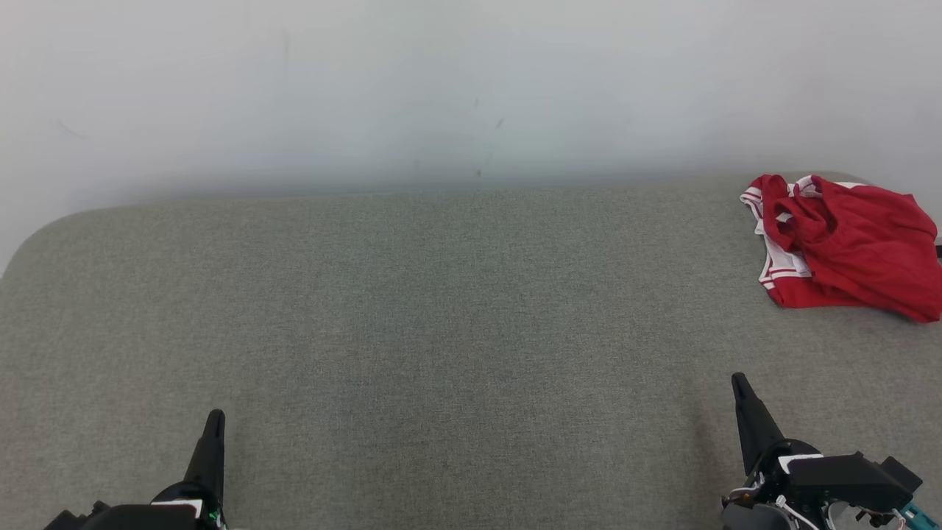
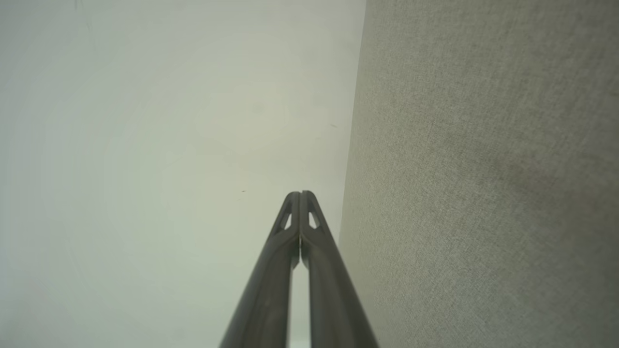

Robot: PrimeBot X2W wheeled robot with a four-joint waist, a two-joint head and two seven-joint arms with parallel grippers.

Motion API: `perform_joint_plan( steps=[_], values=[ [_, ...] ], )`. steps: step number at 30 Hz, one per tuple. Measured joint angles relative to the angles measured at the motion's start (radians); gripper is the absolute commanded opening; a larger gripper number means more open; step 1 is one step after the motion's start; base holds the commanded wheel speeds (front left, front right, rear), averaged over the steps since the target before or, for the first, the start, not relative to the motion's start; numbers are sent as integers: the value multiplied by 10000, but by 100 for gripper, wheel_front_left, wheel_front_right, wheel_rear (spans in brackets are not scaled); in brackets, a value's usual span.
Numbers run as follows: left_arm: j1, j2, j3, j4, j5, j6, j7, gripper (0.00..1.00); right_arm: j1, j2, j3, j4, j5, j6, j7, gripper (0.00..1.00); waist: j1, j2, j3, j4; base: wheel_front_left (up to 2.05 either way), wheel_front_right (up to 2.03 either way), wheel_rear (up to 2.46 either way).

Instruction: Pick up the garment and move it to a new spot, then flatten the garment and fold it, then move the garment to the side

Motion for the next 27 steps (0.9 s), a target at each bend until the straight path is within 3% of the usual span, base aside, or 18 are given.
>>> perform_joint_plan(
  steps=[9, 27],
  values=[
    [-87, 2, 44, 12, -573, -73, 161, 0, -46, 4, -58, -8, 533, 0, 144, 0, 0, 0, 3, -9, 0, 0, 0],
    [-92, 2, 50, 13, -579, -73, 161, 0, -52, 19, -94, -6, 537, 0, 169, 0, 0, 0, 3, -9, 0, 0, 0]
  ],
)
